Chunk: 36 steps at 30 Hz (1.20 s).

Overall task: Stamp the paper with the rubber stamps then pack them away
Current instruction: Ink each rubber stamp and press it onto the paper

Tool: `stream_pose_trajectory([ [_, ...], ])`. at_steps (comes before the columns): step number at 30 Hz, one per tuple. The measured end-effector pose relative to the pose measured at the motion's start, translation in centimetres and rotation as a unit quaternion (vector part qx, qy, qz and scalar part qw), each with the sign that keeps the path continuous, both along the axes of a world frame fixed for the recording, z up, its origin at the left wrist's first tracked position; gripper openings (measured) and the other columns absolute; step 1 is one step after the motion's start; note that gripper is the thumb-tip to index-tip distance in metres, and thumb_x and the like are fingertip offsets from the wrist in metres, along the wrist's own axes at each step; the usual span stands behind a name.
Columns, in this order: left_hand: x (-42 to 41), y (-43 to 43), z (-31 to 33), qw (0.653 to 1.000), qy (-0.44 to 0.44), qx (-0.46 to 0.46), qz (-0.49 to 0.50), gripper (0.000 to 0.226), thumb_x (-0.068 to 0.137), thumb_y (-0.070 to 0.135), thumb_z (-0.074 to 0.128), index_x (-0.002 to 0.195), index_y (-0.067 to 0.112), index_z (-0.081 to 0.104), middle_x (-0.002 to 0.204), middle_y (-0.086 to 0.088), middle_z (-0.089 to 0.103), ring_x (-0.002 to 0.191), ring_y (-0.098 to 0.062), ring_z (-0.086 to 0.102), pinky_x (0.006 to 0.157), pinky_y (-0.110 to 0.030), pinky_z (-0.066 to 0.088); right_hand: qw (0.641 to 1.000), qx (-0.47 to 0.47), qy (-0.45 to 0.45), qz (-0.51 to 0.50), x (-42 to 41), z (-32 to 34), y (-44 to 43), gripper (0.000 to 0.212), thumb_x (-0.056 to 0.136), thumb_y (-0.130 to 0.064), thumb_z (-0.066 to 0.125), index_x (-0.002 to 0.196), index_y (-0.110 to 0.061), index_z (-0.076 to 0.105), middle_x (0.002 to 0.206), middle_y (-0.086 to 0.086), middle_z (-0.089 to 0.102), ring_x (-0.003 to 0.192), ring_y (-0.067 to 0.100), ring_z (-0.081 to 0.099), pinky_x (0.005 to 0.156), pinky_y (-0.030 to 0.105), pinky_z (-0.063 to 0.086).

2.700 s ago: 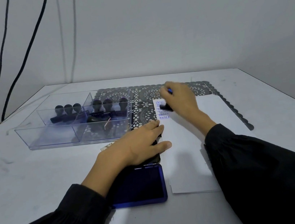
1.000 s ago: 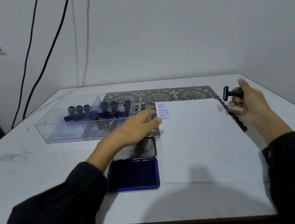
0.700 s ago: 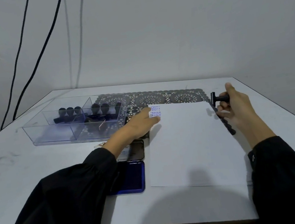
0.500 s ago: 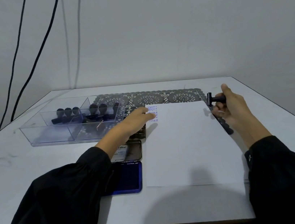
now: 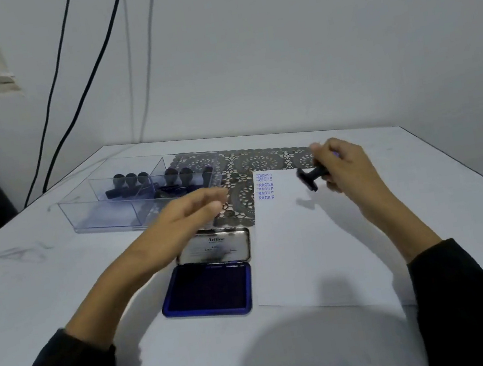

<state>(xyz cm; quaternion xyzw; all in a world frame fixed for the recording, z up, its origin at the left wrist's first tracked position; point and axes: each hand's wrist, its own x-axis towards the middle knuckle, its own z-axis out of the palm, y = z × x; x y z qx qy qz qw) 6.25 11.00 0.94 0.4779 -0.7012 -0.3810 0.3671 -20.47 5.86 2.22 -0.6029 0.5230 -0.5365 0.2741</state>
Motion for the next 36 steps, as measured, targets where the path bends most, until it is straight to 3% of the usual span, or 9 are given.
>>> stream_pose_trajectory([
  [3,4.8,2.4,-2.1,0.996,-0.005,-0.047,0.07,0.022,0.095,0.03,0.057,0.116,0.031,0.064,0.112,0.024,0.066,0.106,0.011,0.056,0.079,-0.001,0.04,0.986,0.011,0.098,0.132,5.2,-0.2,2.2,0.032,0.094,-0.031,0.056,0.065,-0.019,0.051,0.06,-0.007,0.049,0.053,0.007,0.043,0.055,0.026,0.034],
  [6,8.5,3.0,-4.8,0.986,-0.09,-0.064,0.126,0.034,0.084,0.043,0.051,0.117,0.04,0.06,0.12,0.027,0.06,0.114,0.011,0.05,0.096,-0.021,0.043,0.954,-0.01,0.202,0.22,9.9,-0.9,4.2,0.036,0.094,-0.033,0.054,0.062,-0.02,0.045,0.062,-0.001,0.051,0.06,0.015,0.048,0.062,0.035,0.041],
  [9,9.6,2.8,-6.5,0.97,-0.208,-0.068,0.107,0.052,0.084,0.062,0.043,0.132,0.044,0.049,0.14,0.026,0.045,0.131,0.004,0.038,0.111,-0.038,0.034,0.916,-0.045,0.326,0.229,13.0,-1.5,5.8,0.037,0.096,-0.038,0.048,0.063,-0.021,0.041,0.058,-0.004,0.046,0.057,0.013,0.044,0.058,0.034,0.038],
  [11,9.6,2.6,-6.9,0.955,-0.266,-0.074,0.104,0.062,0.08,0.073,0.028,0.136,0.048,0.041,0.146,0.028,0.033,0.138,0.0,0.028,0.115,-0.037,0.026,0.9,-0.069,0.372,0.215,14.1,-1.8,6.3,0.037,0.097,-0.039,0.045,0.064,-0.023,0.041,0.058,-0.005,0.047,0.059,0.015,0.046,0.055,0.032,0.033],
  [14,9.3,2.6,-7.0,0.946,-0.294,-0.089,0.107,0.07,0.079,0.074,0.017,0.139,0.046,0.038,0.149,0.029,0.026,0.139,0.005,0.019,0.114,-0.023,0.015,0.898,-0.069,0.386,0.2,14.4,-2.4,5.9,0.037,0.098,-0.036,0.042,0.062,-0.025,0.037,0.058,-0.004,0.046,0.06,0.018,0.046,0.052,0.033,0.029],
  [18,9.2,2.8,-7.1,0.943,-0.3,-0.099,0.11,0.058,0.09,0.067,0.024,0.141,0.043,0.038,0.149,0.028,0.025,0.133,0.014,0.014,0.11,-0.017,0.01,0.913,-0.068,0.369,0.161,14.8,-3.5,5.8,0.034,0.097,-0.033,0.042,0.068,-0.016,0.042,0.057,0.0,0.046,0.059,0.025,0.048,0.053,0.034,0.029],
  [26,9.1,2.7,-7.1,0.942,-0.303,-0.102,0.106,0.061,0.087,0.058,0.024,0.143,0.038,0.039,0.152,0.021,0.027,0.139,0.003,0.019,0.111,-0.019,0.011,0.918,-0.074,0.372,0.119,15.4,-4.0,6.7,0.024,0.096,-0.026,0.041,0.074,-0.017,0.042,0.062,0.005,0.05,0.062,0.029,0.049,0.056,0.037,0.031],
  [31,9.1,2.6,-7.1,0.94,-0.309,-0.1,0.104,0.06,0.088,0.058,0.024,0.143,0.039,0.037,0.153,0.02,0.026,0.141,0.0,0.019,0.111,-0.021,0.012,0.908,-0.12,0.39,0.095,15.2,-4.5,7.8,0.023,0.098,-0.025,0.041,0.078,-0.019,0.032,0.052,-0.005,0.031,0.052,0.027,0.033,0.053,0.035,0.023],
  [36,9.1,2.5,-7.3,0.941,-0.306,-0.098,0.107,0.05,0.096,0.055,0.032,0.143,0.039,0.037,0.152,0.021,0.026,0.141,-0.001,0.018,0.112,-0.024,0.013,0.908,-0.138,0.384,0.095,15.2,-4.7,8.1,0.025,0.097,-0.021,0.044,0.076,-0.017,0.031,0.048,-0.006,0.025,0.045,0.021,0.025,0.052,0.036,0.028],
])
